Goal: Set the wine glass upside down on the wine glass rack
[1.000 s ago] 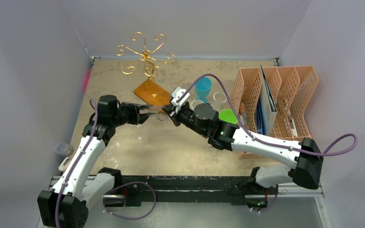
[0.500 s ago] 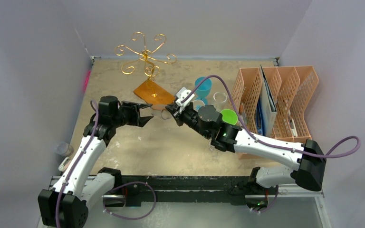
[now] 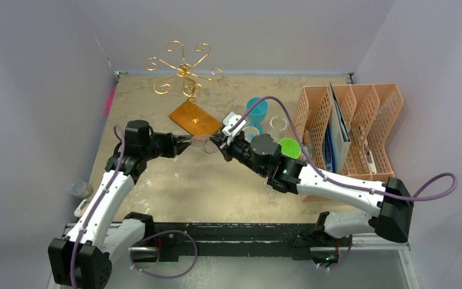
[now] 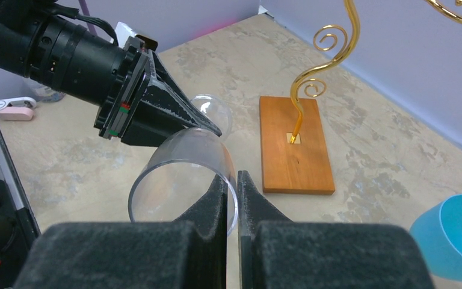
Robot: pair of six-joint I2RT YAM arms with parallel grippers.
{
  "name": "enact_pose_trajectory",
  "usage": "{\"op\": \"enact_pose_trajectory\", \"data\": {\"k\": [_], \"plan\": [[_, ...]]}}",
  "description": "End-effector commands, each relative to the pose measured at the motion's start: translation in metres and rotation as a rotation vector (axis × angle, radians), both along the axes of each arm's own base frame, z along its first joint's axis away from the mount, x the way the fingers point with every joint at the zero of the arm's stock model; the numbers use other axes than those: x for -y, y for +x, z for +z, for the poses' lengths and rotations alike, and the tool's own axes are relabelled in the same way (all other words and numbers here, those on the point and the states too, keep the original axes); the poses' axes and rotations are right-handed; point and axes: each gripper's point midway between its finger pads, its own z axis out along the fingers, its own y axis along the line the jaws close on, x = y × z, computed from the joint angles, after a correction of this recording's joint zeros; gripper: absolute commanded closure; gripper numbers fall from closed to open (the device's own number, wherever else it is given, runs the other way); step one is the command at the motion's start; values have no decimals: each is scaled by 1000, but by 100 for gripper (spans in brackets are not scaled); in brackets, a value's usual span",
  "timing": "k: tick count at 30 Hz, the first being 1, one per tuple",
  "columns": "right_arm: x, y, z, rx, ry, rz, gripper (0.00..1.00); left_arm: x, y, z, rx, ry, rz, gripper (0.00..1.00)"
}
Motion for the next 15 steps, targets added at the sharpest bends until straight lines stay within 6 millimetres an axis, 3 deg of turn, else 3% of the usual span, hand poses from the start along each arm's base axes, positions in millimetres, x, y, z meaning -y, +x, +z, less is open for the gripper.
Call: {"op": "enact_pose_trajectory", "data": {"k": [1,3,5,6,9,12,15], "plan": [[-2,-2,45,54,130,14,100,0,5,17,51,19,-7,93],[-3,-3,46,51,133,22,100,2,6,18,55,15,-15,100],[-4,-4,46,39,132,24,100,2,8,18,63,15,-20,100],[-3,-4,45,30,127,24,93,2,9,20,75,18,-19,100],[7,4,43,27,111,-47,55,-4,12,26,133,39,16,100],[20,1,30,4,80,-71,41,-16,18,32,222,90,66,100],[38,-4,24,-3,64,-91,38,-32,25,35,308,193,79,100]]}}
